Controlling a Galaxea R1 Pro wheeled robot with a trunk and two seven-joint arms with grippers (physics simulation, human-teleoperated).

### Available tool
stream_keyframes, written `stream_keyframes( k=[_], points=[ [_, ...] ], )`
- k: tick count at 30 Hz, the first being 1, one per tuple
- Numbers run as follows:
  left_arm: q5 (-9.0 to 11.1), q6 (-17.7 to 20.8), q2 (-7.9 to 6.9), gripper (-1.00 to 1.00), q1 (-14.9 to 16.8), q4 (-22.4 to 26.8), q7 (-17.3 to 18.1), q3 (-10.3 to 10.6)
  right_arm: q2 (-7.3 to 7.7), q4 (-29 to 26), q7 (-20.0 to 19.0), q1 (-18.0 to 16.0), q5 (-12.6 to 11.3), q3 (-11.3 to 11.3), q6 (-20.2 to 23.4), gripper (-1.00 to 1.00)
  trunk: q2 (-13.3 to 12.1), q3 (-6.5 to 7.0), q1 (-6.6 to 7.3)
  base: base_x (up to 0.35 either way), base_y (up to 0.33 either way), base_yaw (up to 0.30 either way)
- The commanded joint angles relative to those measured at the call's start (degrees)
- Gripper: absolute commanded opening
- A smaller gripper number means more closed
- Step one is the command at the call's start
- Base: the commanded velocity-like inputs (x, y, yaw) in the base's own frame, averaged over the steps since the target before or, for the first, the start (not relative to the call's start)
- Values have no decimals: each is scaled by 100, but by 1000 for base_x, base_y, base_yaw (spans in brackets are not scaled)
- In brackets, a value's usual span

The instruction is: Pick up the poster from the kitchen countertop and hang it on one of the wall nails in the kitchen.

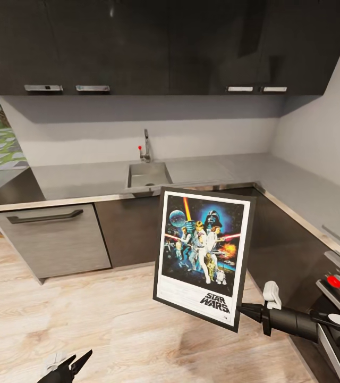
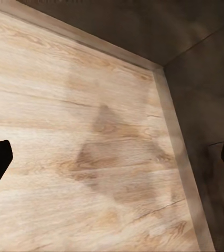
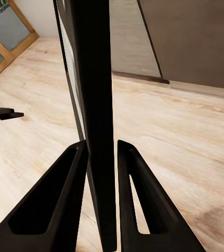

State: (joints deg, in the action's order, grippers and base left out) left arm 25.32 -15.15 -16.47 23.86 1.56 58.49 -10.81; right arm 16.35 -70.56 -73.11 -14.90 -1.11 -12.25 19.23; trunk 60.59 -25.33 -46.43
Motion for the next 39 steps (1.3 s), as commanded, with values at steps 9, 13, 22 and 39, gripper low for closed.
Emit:
stream_keyframes(
  k=[9, 13, 22, 39],
  points=[
    [-45, -30, 4, 100, 5, -7, 13, -37, -8, -5, -28, -4, -21, 3, 72, -100, -158, 66, 88, 0, 0, 64],
    [-47, -26, 8, 100, 5, -10, 13, -36, -9, -13, -28, -4, -21, 3, 72, -100, -158, 66, 88, 0, 0, 241],
    [-51, -24, 12, 100, 5, -15, -153, -35, -9, -19, -28, -4, -21, 3, 72, -100, -158, 66, 88, 0, 0, 282],
    [-50, -23, 13, 100, 5, -15, -205, -36, -9, -19, -37, -4, -21, 3, 72, -100, -158, 162, 88, 0, 0, 69]
  ],
)
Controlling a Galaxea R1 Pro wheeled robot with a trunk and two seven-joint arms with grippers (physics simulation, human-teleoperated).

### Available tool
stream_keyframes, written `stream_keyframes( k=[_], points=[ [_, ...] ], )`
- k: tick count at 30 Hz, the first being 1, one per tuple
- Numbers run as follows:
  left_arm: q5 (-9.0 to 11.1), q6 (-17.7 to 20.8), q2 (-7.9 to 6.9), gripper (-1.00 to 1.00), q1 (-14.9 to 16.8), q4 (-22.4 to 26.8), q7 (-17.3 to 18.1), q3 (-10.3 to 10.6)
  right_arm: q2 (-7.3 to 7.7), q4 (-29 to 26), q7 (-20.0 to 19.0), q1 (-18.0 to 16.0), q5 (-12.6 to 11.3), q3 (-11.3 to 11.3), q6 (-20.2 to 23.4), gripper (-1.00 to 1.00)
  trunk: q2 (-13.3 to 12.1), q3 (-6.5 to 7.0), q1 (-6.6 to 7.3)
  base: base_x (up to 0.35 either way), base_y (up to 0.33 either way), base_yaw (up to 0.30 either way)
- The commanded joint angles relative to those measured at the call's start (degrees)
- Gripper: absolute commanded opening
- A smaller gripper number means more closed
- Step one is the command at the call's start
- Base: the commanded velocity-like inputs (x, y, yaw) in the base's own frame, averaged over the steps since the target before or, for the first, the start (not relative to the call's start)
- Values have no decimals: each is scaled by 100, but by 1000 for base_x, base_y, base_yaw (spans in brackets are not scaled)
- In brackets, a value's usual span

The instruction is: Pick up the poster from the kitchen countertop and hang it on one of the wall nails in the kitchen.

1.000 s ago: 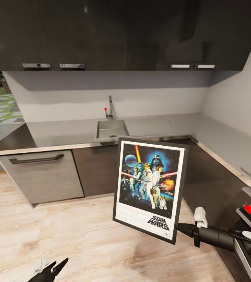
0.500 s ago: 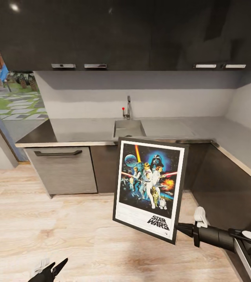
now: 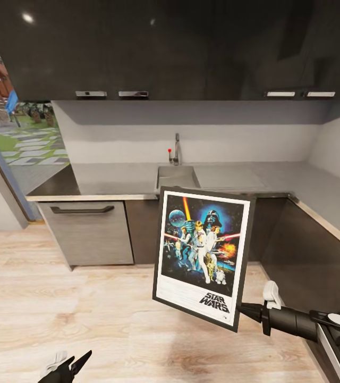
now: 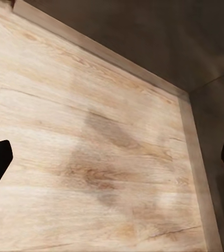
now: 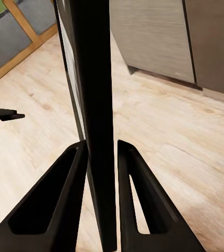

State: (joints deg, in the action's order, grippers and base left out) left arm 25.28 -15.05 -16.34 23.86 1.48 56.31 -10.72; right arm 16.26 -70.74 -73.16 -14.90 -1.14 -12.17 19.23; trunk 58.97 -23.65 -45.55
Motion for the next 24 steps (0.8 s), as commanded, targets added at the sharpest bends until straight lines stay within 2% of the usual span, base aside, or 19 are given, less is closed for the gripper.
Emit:
stream_keyframes(
  k=[1, 24],
  points=[
    [-45, -33, -1, 100, 5, -7, 14, -44, 0, -1, -31, -4, -18, -4, 72, -100, 4, 3, 0, 0, 0, 0],
    [-48, -30, -1, 100, 5, -8, 12, -44, 0, -6, -40, -4, -18, -4, 72, -100, 4, 219, 0, 0, 0, 0]
  ],
)
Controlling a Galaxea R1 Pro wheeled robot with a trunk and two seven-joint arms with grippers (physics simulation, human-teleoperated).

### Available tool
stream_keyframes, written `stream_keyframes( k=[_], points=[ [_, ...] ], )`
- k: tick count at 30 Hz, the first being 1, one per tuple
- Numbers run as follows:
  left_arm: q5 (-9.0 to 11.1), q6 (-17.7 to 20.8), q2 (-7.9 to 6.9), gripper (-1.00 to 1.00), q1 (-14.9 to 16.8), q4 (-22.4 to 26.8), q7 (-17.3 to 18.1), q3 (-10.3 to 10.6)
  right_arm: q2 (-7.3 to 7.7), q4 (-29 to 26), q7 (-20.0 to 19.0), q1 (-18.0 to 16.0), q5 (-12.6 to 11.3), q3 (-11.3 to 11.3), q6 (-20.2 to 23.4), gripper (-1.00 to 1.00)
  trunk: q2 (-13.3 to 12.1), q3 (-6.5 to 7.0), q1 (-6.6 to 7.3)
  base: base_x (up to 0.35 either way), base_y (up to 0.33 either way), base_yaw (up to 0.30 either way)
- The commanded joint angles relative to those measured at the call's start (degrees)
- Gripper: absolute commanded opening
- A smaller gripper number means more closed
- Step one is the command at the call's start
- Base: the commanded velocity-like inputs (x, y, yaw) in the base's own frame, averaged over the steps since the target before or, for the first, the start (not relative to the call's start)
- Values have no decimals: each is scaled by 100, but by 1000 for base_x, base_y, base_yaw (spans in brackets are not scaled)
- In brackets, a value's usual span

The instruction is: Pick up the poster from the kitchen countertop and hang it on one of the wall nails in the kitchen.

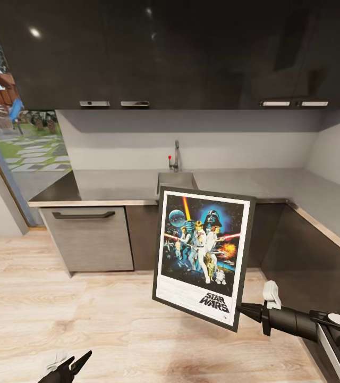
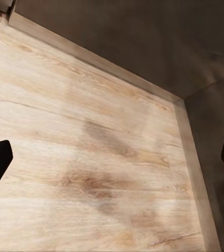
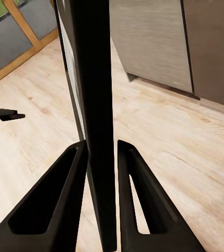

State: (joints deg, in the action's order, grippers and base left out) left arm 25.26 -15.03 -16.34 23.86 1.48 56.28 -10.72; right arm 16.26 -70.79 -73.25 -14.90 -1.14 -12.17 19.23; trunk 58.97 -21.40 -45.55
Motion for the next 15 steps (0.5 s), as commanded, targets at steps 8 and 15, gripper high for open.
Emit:
stream_keyframes(
  k=[8, 15],
  points=[
    [-43, -29, -1, 100, 5, -7, 14, -44, 0, 3, -31, -4, -18, -4, 72, -100, 4, 69, 0, 0, 0, 0],
    [-46, -27, -1, 100, 5, -7, 14, -44, 0, 3, -31, -4, -18, -4, 72, -100, 4, 135, 0, 0, 0, 0]
  ],
)
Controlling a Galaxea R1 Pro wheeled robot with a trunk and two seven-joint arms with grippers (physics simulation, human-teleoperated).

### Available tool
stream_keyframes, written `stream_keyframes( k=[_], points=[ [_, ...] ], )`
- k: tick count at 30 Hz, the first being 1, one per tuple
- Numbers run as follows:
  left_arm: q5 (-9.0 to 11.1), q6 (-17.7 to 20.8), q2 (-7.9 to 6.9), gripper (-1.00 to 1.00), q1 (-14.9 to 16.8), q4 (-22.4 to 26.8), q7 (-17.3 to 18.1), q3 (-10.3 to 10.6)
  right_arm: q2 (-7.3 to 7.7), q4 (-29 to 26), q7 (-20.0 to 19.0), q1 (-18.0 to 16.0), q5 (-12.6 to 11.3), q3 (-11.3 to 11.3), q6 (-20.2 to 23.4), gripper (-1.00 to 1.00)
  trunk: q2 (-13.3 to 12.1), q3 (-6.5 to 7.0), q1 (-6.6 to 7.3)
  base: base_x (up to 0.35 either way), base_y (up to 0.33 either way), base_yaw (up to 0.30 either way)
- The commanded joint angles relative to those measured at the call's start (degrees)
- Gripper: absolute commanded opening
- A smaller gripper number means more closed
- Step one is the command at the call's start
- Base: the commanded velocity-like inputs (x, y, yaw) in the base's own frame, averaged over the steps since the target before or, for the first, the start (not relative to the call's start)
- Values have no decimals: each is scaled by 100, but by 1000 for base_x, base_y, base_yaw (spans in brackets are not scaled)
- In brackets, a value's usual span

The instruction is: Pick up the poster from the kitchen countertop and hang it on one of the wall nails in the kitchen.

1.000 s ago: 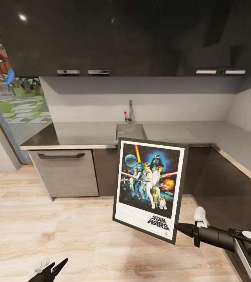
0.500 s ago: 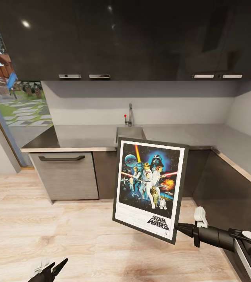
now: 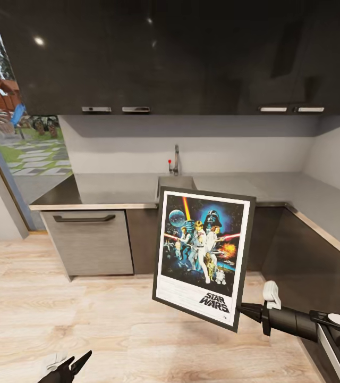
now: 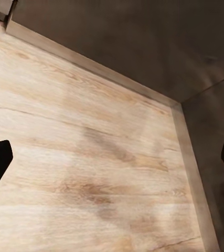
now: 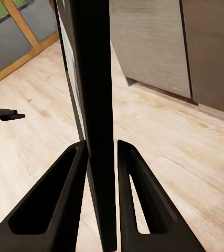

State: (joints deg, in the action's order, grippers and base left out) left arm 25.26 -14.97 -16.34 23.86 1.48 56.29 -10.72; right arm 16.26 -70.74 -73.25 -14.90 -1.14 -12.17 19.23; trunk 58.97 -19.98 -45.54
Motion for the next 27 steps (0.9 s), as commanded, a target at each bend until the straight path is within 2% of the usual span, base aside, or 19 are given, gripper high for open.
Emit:
stream_keyframes(
  k=[1, 12, 20, 27],
  points=[
    [-46, -33, -1, 100, 5, -7, 14, -44, 0, -1, -31, -4, -18, -4, 72, -100, 5, 3, -1, 0, 0, 0],
    [-42, -32, -1, 100, 5, -7, 14, -44, 0, -8, -23, -4, -18, -4, 75, -100, 5, 55, -1, 0, 28, 29],
    [-41, -24, -1, 100, 5, -7, 14, -44, 0, -20, -23, -4, -18, 4, 74, -100, 5, 56, -1, 0, 249, 227],
    [-39, -23, -1, 100, 5, -7, 14, -44, 0, -20, -19, -4, -15, -2, 76, -100, 5, 56, -1, 0, 287, 52]
  ],
)
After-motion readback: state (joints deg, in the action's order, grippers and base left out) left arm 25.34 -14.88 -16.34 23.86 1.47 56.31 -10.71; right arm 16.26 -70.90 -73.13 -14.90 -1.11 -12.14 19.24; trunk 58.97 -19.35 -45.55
